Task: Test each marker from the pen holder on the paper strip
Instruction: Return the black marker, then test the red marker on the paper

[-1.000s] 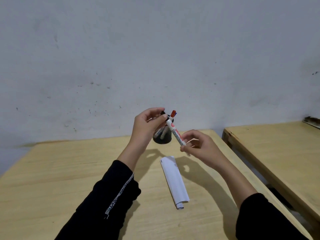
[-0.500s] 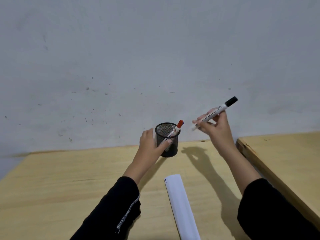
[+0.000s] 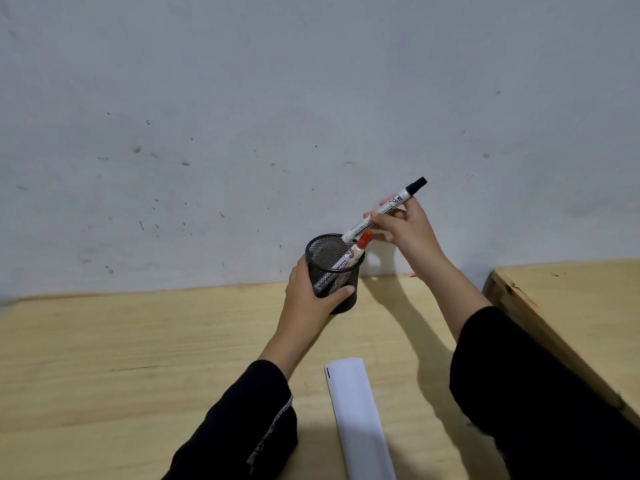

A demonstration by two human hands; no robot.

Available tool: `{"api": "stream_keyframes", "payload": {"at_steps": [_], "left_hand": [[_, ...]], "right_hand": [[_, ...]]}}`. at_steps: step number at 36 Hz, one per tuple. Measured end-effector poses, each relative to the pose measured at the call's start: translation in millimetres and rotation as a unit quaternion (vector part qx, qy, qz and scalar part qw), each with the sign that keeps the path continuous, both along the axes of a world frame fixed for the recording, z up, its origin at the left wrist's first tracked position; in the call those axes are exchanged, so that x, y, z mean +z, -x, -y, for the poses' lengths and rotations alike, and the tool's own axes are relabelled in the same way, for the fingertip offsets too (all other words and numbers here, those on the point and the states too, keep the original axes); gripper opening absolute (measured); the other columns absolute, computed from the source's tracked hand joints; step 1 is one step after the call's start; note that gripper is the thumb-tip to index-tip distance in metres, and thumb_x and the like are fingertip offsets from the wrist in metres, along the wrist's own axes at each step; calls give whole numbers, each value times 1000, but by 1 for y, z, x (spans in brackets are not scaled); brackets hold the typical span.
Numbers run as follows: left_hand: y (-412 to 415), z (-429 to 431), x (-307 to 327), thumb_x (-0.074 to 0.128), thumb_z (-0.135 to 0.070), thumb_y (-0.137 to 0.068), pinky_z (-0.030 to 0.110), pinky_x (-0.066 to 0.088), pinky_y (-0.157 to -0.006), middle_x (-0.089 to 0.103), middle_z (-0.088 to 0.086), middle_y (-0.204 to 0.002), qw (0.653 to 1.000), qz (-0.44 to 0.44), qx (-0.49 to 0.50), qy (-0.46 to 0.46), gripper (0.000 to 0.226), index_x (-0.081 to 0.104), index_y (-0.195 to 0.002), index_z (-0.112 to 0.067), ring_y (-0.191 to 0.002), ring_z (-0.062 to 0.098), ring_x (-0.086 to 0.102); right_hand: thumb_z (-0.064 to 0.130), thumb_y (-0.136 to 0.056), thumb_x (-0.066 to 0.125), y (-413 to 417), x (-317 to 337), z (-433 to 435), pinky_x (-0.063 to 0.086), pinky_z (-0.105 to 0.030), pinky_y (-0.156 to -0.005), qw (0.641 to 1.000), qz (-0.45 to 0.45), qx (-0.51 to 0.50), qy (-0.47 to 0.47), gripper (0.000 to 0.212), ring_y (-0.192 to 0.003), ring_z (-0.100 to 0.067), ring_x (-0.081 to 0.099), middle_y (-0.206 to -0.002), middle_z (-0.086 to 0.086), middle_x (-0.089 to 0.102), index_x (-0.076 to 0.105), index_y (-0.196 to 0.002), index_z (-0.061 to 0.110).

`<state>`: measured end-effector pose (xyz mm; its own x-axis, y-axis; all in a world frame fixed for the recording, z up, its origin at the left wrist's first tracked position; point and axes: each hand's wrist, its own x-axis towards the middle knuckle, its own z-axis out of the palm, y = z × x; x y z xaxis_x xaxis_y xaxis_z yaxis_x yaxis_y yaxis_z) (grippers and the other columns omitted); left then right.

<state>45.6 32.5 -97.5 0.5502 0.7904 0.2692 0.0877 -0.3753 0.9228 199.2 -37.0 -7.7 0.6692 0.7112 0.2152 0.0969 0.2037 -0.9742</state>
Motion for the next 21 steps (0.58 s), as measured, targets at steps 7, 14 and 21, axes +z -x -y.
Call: {"api": "stream_keyframes", "payload": {"at_steps": [7, 14, 21], "left_hand": [[-2, -3, -5, 79, -43, -60, 43, 48, -99, 58, -7, -123, 1000, 10, -3, 2, 74, 46, -125, -33, -115, 12, 57], [-2, -3, -7, 77, -45, -61, 42, 48, -98, 56, -6, -123, 1000, 10, -7, -11, 73, 45, -126, -33, -114, 11, 56], [-2, -5, -8, 77, -45, -61, 40, 48, -98, 55, -5, -121, 1000, 0, -5, -21, 73, 45, -125, -29, -112, 12, 56]], "right_hand": [[13, -89, 54, -2, -5, -5, 49, -19, -56, 996, 39, 9, 78, 11, -67, -9, 59, -80, 0, 59, 56, -79, 18], [10, -85, 57, 1, -4, -5, 47, -26, -66, 991, 74, 12, 107, 5, -72, -12, 60, -85, -5, 63, 56, -84, 15], [11, -85, 60, 6, -2, -5, 48, -24, -65, 987, 89, 29, 128, 5, -68, -12, 59, -77, -3, 60, 57, -89, 11]]}}
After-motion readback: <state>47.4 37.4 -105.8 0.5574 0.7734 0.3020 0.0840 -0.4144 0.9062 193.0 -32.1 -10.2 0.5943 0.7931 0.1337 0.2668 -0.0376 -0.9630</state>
